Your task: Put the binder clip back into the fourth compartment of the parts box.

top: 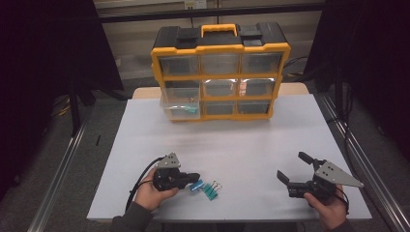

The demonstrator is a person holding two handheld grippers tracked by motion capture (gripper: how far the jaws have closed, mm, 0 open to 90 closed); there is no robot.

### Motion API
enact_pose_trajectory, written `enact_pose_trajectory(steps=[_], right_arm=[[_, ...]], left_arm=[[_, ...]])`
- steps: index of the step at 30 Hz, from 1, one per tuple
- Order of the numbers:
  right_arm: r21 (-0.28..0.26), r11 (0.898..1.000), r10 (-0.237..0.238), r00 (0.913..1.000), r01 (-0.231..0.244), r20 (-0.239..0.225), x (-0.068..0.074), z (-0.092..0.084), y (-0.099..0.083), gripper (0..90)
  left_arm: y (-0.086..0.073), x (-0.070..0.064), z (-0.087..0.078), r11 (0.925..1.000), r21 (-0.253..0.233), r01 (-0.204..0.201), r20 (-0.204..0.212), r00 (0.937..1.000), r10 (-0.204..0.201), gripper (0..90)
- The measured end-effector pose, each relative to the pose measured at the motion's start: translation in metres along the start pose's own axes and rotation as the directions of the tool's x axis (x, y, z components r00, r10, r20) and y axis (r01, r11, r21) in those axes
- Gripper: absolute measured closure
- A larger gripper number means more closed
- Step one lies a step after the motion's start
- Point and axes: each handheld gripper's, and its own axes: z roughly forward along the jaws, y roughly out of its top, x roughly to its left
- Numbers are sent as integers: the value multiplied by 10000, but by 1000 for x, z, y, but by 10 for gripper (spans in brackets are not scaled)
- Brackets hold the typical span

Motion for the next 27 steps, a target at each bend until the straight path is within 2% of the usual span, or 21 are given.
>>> enact_pose_trajectory(steps=[7,9,12,13,14,21,27], right_arm=[[25,10000,-5,10000,5,-10,0,0,0,5],[21,10000,-23,10000,23,-10,0,0,0,5],[31,10000,-2,10000,2,-12,0,0,0,6],[31,10000,-5,10000,5,-8,0,0,0,6],[33,10000,1,10000,-1,-11,0,0,0,5],[4,10000,23,10000,-24,39,-1,0,0,6],[-24,10000,9,10000,-9,50,0,0,0,5]], left_arm=[[2,2,-2,9990,-187,404,120,9991,-402,893],[4,4,-4,9981,-268,548,43,9985,-547,894],[8,7,-7,9980,-294,553,-44,9985,-554,894],[10,7,-8,9979,-313,567,-120,9983,-571,893],[11,8,-9,9967,-444,677,7,9977,-677,893],[27,12,-17,9959,-579,695,-92,9975,-701,893],[46,17,-29,9938,-727,846,-80,9963,-854,893]])
